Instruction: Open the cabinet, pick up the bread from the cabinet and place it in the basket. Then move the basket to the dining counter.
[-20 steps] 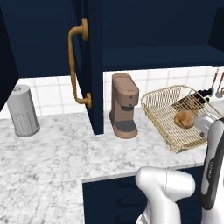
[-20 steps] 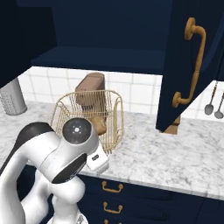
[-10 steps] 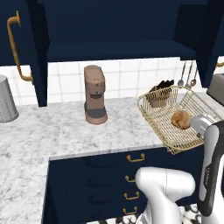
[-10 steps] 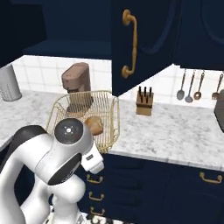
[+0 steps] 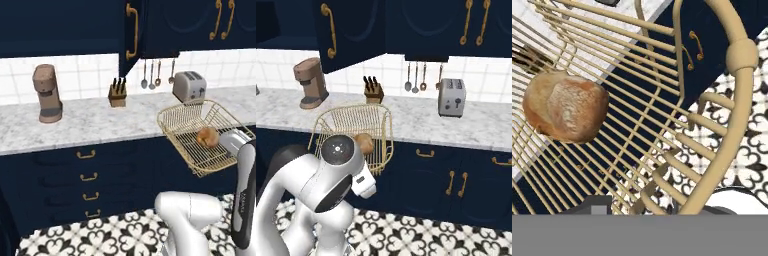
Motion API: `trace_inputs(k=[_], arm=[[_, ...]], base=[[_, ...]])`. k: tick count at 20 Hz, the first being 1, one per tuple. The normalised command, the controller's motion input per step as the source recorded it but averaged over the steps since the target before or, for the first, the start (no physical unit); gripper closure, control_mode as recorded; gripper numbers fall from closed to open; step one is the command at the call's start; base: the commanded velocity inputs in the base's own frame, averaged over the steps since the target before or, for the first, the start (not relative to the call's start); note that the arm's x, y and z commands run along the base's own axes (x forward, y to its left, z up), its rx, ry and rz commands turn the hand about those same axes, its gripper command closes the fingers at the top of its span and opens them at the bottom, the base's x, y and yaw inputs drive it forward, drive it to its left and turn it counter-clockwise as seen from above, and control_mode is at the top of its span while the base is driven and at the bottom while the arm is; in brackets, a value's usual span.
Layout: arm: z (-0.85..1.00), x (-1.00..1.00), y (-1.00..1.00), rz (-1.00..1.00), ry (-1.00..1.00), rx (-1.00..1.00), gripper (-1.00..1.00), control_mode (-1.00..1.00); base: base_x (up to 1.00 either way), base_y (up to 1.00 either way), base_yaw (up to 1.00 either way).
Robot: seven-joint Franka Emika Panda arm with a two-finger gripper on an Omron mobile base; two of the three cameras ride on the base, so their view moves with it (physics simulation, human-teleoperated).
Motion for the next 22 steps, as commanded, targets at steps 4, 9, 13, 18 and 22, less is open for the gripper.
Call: trace_inputs(k=[4, 9, 13, 18, 22], arm=[[0.00, 0.00, 0.00, 0.00, 0.00, 0.00, 1.00, 1.00], [0.00, 0.00, 0.00, 0.00, 0.00, 0.00, 1.00, 1.00], [0.00, 0.00, 0.00, 0.00, 0.00, 0.00, 1.00, 1.00], [0.00, 0.00, 0.00, 0.00, 0.00, 0.00, 1.00, 1.00], [0.00, 0.00, 0.00, 0.00, 0.00, 0.00, 1.00, 1.00]], base=[[-0.09, -0.62, -0.50], [0.00, -0.42, -0.61], [0.00, 0.00, -0.75], [-0.02, -0.11, -0.71], [0.00, -0.11, -0.70]])
